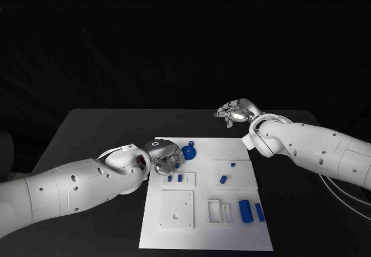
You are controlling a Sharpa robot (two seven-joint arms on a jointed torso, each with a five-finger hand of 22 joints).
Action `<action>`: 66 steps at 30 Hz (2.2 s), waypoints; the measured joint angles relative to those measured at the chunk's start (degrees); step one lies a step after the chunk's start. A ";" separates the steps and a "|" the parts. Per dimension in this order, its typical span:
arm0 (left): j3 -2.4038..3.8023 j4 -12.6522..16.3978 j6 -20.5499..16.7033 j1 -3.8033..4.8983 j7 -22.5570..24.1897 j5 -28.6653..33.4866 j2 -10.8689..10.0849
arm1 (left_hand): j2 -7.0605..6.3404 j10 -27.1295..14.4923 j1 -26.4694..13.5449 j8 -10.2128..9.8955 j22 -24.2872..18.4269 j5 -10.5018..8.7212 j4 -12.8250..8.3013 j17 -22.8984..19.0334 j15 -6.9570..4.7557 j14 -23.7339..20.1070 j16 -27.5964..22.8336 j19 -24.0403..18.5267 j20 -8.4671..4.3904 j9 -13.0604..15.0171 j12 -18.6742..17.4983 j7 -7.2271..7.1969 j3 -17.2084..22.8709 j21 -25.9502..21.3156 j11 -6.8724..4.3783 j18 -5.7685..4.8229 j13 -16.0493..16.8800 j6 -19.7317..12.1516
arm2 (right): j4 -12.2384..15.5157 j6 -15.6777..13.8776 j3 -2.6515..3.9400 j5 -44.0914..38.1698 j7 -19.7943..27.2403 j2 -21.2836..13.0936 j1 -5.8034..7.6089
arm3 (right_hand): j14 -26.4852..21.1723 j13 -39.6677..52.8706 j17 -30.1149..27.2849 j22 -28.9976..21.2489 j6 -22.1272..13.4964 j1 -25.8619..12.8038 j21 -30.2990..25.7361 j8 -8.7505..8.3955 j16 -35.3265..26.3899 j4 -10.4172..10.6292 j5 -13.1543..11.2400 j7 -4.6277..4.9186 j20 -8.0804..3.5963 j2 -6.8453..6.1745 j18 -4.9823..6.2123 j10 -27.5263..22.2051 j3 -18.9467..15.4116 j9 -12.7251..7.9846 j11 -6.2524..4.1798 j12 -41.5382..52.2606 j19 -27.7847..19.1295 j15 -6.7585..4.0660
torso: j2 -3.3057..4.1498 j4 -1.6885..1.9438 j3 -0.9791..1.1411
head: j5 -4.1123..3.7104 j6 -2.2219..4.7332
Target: Assemble the parts on the task board
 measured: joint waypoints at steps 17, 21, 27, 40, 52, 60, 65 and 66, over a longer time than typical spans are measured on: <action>-0.18 -0.61 -0.05 -0.22 -0.16 0.20 -0.31 | -1.13 -1.99 0.52 0.00 0.04 0.00 0.29 -0.19 0.85 -0.23 0.00 0.04 0.45 -0.46 -1.74 -0.32 -0.29 0.00 0.70 -0.46 -0.43 -1.14 | -0.02 -0.01 0.00 0.00 0.00 -0.13 -0.01 | 0.00 -0.09 0.00 -0.01 -0.10 0.00 0.00 0.00 -0.03 0.00 0.00 -0.10 0.00 0.00 0.00 -0.13 0.00 0.01 -0.13 0.00 0.00 0.00 | 0.00 -0.02 0.01 | -0.05 0.03; -0.17 -0.71 -0.25 -0.22 -0.16 0.34 -0.34 | -1.43 -3.15 0.82 0.00 0.04 0.00 0.29 -0.24 1.44 -0.40 0.00 0.10 0.91 -0.55 -2.56 -0.51 -0.29 -0.23 1.18 -0.46 -0.78 -1.32 | -0.02 -0.01 0.00 0.00 0.00 -0.14 -0.01 | 0.00 -0.09 -0.01 -0.01 -0.10 0.00 0.00 0.00 -0.03 0.00 0.00 -0.11 0.00 0.00 0.00 -0.13 0.00 0.01 -0.13 0.00 0.00 0.00 | 0.00 -0.01 0.01 | -0.08 0.08; -0.17 -0.87 -0.53 -0.22 -0.16 0.48 -0.40 | -1.43 -3.51 0.82 0.00 0.03 0.00 0.29 -0.25 1.64 -0.20 0.00 0.07 0.94 -0.61 -2.57 -0.51 -0.29 -0.23 1.40 -0.48 -0.80 -1.32 | -0.03 -0.01 0.00 0.00 0.00 -0.14 -0.02 | 0.00 -0.09 -0.01 0.04 -0.10 0.00 0.00 0.00 -0.03 0.00 0.00 -0.11 0.00 0.00 0.00 -0.13 0.00 0.01 -0.13 0.00 0.00 0.00 | 0.00 0.00 0.00 | -0.10 0.08; 1.77 -1.95 -1.26 -0.28 -0.10 4.24 -2.35 | -0.73 -0.68 1.97 1.11 0.19 0.23 0.79 -0.55 1.01 -0.19 0.00 0.22 1.24 -0.58 -0.56 0.58 0.39 -0.23 0.64 -0.46 0.38 -0.63 | 0.45 1.59 0.00 -0.03 0.13 -1.67 -0.15 | -2.44 -3.14 -1.28 -0.53 0.06 1.70 -2.87 0.30 -3.28 -1.73 -1.68 0.40 1.13 0.99 -0.02 -1.52 2.53 -0.08 0.57 -2.88 -2.55 0.87 | -0.01 -0.03 -0.01 | -0.17 0.44; 4.39 0.06 -0.23 1.19 0.44 32.42 -8.02 | 0.30 2.20 -2.17 2.11 -1.91 -0.98 2.34 -4.17 0.06 -3.86 -7.22 -4.10 1.35 -0.53 2.01 0.78 -0.95 -5.36 -0.29 0.03 2.00 -0.56 | 5.24 12.00 -0.01 -3.07 1.30 -7.66 -0.34 | 1.80 -22.84 -4.69 -3.73 0.97 8.42 -6.37 2.58 -12.37 -4.35 -8.67 1.33 2.13 1.88 0.03 3.50 7.83 0.54 1.98 -31.35 -2.06 2.15 | -0.13 -0.10 -0.04 | -1.28 1.34; 4.41 2.04 2.08 1.82 2.13 48.75 -10.43 | 1.54 0.06 -4.71 3.36 -7.22 -0.43 2.11 -10.62 3.06 -8.59 -23.42 -10.24 3.00 -0.37 1.97 1.15 -2.36 -15.34 1.11 0.16 1.87 -1.33 | 12.66 14.69 -0.03 -15.14 0.27 -12.67 -0.38 | 5.34 -25.57 -2.82 -3.33 3.03 11.54 -4.67 4.18 -11.71 -4.59 -10.52 -0.18 0.31 1.40 0.01 9.62 7.58 1.57 0.92 -37.35 1.54 0.82 | -0.18 -0.11 -0.10 | -2.39 1.95; 4.37 2.34 4.17 1.78 3.32 54.48 -10.81 | 2.39 0.28 -5.05 3.87 -9.24 -0.10 1.28 -12.19 4.50 -7.55 -32.02 -10.64 3.93 -0.11 0.72 1.03 -2.70 -18.90 1.34 0.59 1.10 -1.63 | 15.33 15.91 -0.13 -23.75 -1.37 -14.31 -0.39 | 5.84 -26.56 -1.25 -3.30 5.13 13.38 -4.35 4.84 -11.32 -4.33 -13.85 -0.99 0.00 0.20 0.02 12.77 9.36 2.02 0.41 -39.52 2.27 0.49 | -0.27 -0.18 -0.15 | -2.96 2.20; 4.37 2.36 4.53 1.78 3.56 55.27 -10.87 | 2.47 0.29 -4.98 4.01 -9.38 -0.10 1.18 -12.30 4.57 -7.60 -32.91 -10.82 4.23 -0.11 0.70 1.03 -2.60 -19.31 1.46 0.63 0.99 -1.63 | 15.65 16.20 -0.21 -25.45 -1.71 -14.47 -0.42 | 5.84 -26.90 -1.03 -3.30 5.36 13.51 -4.35 5.03 -11.32 -4.25 -14.44 -1.23 0.04 0.07 0.03 13.18 10.08 2.03 0.38 -40.06 2.31 0.49 | -0.31 -0.22 -0.18 | -3.04 2.22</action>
